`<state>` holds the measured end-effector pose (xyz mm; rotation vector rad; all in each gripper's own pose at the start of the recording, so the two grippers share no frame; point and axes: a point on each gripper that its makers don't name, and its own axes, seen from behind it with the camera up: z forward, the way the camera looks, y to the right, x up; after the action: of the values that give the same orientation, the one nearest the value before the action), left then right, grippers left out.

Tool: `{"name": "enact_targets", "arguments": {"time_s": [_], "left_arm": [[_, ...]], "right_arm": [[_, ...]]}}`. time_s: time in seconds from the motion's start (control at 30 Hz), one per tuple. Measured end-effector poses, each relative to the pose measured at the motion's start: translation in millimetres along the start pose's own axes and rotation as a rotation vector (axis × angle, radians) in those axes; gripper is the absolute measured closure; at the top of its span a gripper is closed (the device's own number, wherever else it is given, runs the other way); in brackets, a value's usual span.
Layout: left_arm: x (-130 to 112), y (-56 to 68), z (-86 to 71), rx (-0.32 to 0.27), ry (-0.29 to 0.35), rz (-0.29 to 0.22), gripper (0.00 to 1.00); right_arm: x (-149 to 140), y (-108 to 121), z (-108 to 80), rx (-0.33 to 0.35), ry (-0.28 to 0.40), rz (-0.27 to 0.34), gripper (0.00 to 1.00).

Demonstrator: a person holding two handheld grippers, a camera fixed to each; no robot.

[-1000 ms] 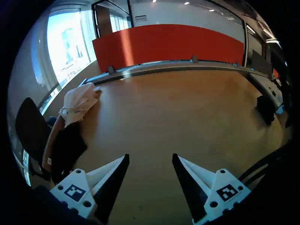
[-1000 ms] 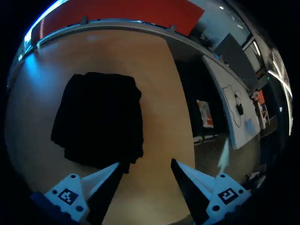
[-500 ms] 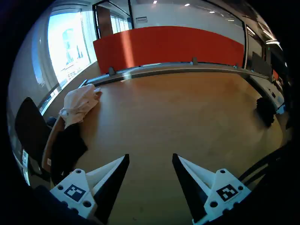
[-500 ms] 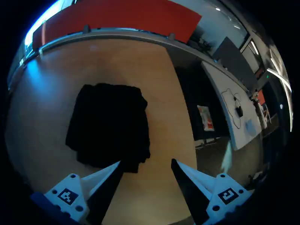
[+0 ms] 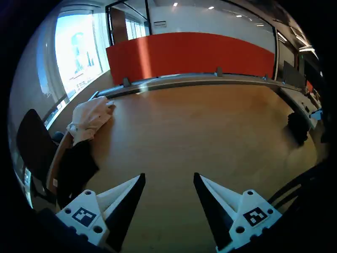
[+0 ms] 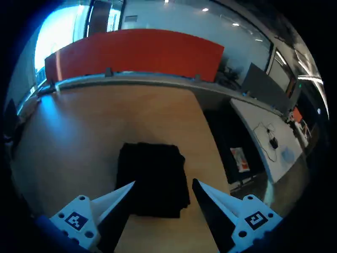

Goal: Fold towel

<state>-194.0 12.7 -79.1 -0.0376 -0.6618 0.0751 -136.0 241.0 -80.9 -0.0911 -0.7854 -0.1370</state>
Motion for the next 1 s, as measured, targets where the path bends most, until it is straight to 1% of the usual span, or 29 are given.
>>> {"name": "enact_targets", "arguments": {"time_s": [0.1,0.3,0.4,0.5,0.7,0.9,1.0], "left_arm": [[1.7,-0.2,-0.4,0.0,0.005,-0.003,0.16],[7.0,-2.1,-1.4,0.001,0.019,-0.006,0.16],[11.2,-3.2,-2.2,0.001,0.032,-0.009,0.16],[15.3,-4.5,-2.7,-0.001,0.043,-0.014,0.16],[33.0,-3.2,-4.1,-0.012,0.089,-0.02,0.15],[57.6,-4.0,-6.2,-0.014,0.153,-0.009,0.16],[66.6,-4.5,-6.7,-0.014,0.175,-0.011,0.16]], "right_arm": [[10.0,-5.8,-2.9,-0.001,0.04,0.014,0.05],[19.2,-15.4,-5.4,0.005,0.081,0.04,0.05],[27.5,-19.4,-7.3,0.004,0.117,0.052,0.05],[40.0,-25.2,-11.4,0.008,0.171,0.069,0.06],[71.8,-37.0,-22.2,0.026,0.302,0.106,0.06],[120.6,-43.4,-48.7,0.032,0.499,0.15,0.06],[134.9,-45.1,-57.6,0.031,0.563,0.162,0.06]]}}
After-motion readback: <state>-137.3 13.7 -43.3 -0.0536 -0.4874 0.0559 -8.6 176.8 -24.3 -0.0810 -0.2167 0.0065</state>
